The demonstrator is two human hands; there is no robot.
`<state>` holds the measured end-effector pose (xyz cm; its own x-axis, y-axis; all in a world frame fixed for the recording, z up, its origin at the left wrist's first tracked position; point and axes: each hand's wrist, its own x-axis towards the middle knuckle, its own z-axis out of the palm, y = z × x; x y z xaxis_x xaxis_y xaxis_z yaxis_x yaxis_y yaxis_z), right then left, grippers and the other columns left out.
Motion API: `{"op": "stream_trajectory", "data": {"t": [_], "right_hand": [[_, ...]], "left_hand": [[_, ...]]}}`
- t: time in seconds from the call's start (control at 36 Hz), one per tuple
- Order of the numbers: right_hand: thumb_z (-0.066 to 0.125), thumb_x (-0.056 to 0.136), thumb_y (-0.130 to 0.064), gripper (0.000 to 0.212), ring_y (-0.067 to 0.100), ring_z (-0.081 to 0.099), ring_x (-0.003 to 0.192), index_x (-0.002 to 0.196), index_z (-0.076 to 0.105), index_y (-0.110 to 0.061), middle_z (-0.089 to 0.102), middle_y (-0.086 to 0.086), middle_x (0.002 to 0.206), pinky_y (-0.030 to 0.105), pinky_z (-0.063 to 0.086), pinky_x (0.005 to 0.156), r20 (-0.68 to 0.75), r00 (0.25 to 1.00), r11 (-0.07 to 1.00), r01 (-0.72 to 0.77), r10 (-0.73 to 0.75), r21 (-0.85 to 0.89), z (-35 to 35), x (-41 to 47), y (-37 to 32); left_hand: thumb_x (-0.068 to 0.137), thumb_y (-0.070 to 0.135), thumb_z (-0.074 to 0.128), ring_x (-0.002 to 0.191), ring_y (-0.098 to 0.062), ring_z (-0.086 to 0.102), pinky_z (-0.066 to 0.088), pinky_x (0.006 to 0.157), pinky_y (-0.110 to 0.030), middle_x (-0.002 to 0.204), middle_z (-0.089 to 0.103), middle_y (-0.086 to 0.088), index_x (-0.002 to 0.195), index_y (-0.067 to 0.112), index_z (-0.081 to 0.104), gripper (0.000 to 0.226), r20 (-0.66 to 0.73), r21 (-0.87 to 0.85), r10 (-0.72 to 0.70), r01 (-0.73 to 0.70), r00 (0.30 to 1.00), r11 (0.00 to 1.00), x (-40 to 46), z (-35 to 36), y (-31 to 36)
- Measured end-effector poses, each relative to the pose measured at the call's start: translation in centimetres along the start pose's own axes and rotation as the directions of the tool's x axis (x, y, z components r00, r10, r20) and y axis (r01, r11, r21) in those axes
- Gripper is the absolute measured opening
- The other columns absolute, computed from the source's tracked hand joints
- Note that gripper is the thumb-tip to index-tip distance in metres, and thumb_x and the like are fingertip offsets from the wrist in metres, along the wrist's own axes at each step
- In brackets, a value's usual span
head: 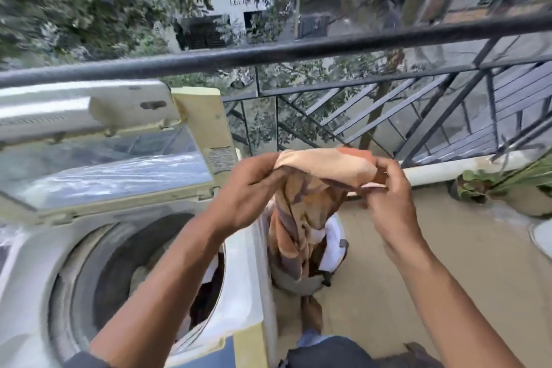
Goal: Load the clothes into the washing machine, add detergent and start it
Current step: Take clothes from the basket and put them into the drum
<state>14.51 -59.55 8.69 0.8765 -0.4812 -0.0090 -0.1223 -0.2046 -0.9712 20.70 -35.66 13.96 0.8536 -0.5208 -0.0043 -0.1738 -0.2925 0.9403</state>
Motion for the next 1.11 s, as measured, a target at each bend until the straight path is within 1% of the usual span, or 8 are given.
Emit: {"op": "stream_trajectory", "data": {"t": [0.17, 0.31, 0.39, 0.58, 0.69, 0.83, 1.0, 1.11], "right_hand": [[0.091, 0.069, -0.047, 0.113, 0.026, 0.050, 0.132, 0.159, 0.022, -0.036, 0.048, 0.008, 0.148, 0.046, 0.049, 0.105, 0.267, 0.964, 0.940, 0.098, -0.008, -0.327, 1.5, 1.9, 4.0], [0.080, 0.079, -0.009, 0.052, 0.022, 0.065, 0.109, 0.099, 0.070, -0.056, 0.072, -0.005, 0.112, 0.033, 0.051, 0.086, 0.412, 0.911, 0.903, 0.152, 0.030, -0.403, 2.7, 4.3, 5.7], [0.055, 0.099, -0.007, 0.023, 0.015, 0.064, 0.083, 0.094, 0.072, -0.022, 0.075, -0.003, 0.089, 0.036, 0.050, 0.077, 0.259, 0.958, 0.968, -0.054, 0.120, -0.245, 1.9, 5.7, 4.9], [0.043, 0.098, -0.003, 0.033, 0.018, 0.063, 0.068, 0.088, 0.069, -0.020, 0.070, 0.004, 0.077, 0.030, 0.049, 0.062, 0.063, 0.998, 0.962, -0.028, 0.011, 0.271, -3.0, 7.3, -6.2], [0.044, 0.094, 0.001, 0.026, 0.014, 0.055, 0.062, 0.085, 0.062, -0.016, 0.059, 0.003, 0.069, 0.024, 0.048, 0.057, 0.182, 0.976, 0.868, 0.014, -0.119, 0.496, -2.8, 6.5, -11.6], [0.043, 0.099, 0.000, 0.020, 0.017, 0.051, 0.061, 0.086, 0.054, -0.011, 0.049, 0.009, 0.072, 0.026, 0.047, 0.058, 0.400, 0.898, 0.775, -0.118, -0.184, 0.621, -0.4, 4.5, -13.4], [0.046, 0.106, -0.012, 0.024, 0.010, 0.056, 0.067, 0.085, 0.055, -0.017, 0.053, 0.000, 0.076, 0.027, 0.052, 0.067, 0.570, 0.798, 0.562, -0.384, -0.197, 0.732, 0.8, 3.0, -12.3], [0.053, 0.101, -0.025, 0.017, 0.015, 0.067, 0.086, 0.108, 0.062, -0.014, 0.070, 0.004, 0.094, 0.030, 0.057, 0.081, 0.498, 0.856, 0.740, -0.243, -0.140, 0.627, -0.4, 3.5, -10.2]], "left_hand": [[0.106, 0.027, 0.049, 0.092, -0.014, 0.062, 0.048, 0.086, -0.042, 0.095, 0.070, 0.003, 0.098, 0.026, 0.072, 0.024, 0.064, -0.116, 0.106, -0.099, 0.992, 0.988, -0.4, -0.7, 3.9], [0.108, 0.015, 0.043, 0.084, -0.004, 0.060, 0.049, 0.077, -0.018, 0.090, 0.066, 0.007, 0.098, 0.007, 0.065, 0.025, 0.031, -0.198, 0.152, -0.143, 0.988, 0.970, -0.5, -1.0, 4.6], [0.111, 0.011, 0.043, 0.074, 0.003, 0.061, 0.048, 0.069, -0.014, 0.077, 0.069, 0.016, 0.088, 0.015, 0.064, 0.031, -0.083, -0.202, 0.076, -0.091, 0.994, 0.975, -0.6, -1.4, 3.3], [0.093, 0.056, 0.045, 0.088, -0.022, 0.067, 0.053, 0.083, -0.043, 0.093, 0.074, 0.001, 0.096, 0.016, 0.070, 0.047, -0.434, 0.048, -0.193, 0.237, 0.880, 0.970, -0.7, -1.2, -2.5], [0.092, 0.041, 0.057, 0.097, -0.011, 0.065, 0.054, 0.086, -0.033, 0.106, 0.071, 0.003, 0.101, 0.030, 0.063, 0.016, -0.286, -0.047, -0.285, 0.283, 0.915, 0.958, -0.8, 1.6, -2.9], [0.080, 0.012, 0.080, 0.115, 0.002, 0.061, 0.051, 0.093, -0.010, 0.129, 0.060, 0.022, 0.147, 0.026, 0.041, 0.079, 0.034, -0.008, -0.272, 0.272, 0.962, 0.962, -1.4, 5.3, -3.5], [0.089, 0.025, 0.064, 0.100, -0.025, 0.074, 0.060, 0.094, -0.051, 0.108, 0.077, -0.008, 0.115, 0.013, 0.072, 0.029, -0.041, -0.067, -0.407, 0.404, 0.912, 0.912, -1.4, 8.0, -4.2], [0.080, 0.008, 0.068, 0.070, 0.005, 0.063, 0.056, 0.066, -0.015, 0.077, 0.073, 0.020, 0.087, 0.032, 0.070, 0.025, -0.232, -0.273, -0.345, 0.279, 0.910, 0.921, -0.5, 7.6, -2.9]]}}
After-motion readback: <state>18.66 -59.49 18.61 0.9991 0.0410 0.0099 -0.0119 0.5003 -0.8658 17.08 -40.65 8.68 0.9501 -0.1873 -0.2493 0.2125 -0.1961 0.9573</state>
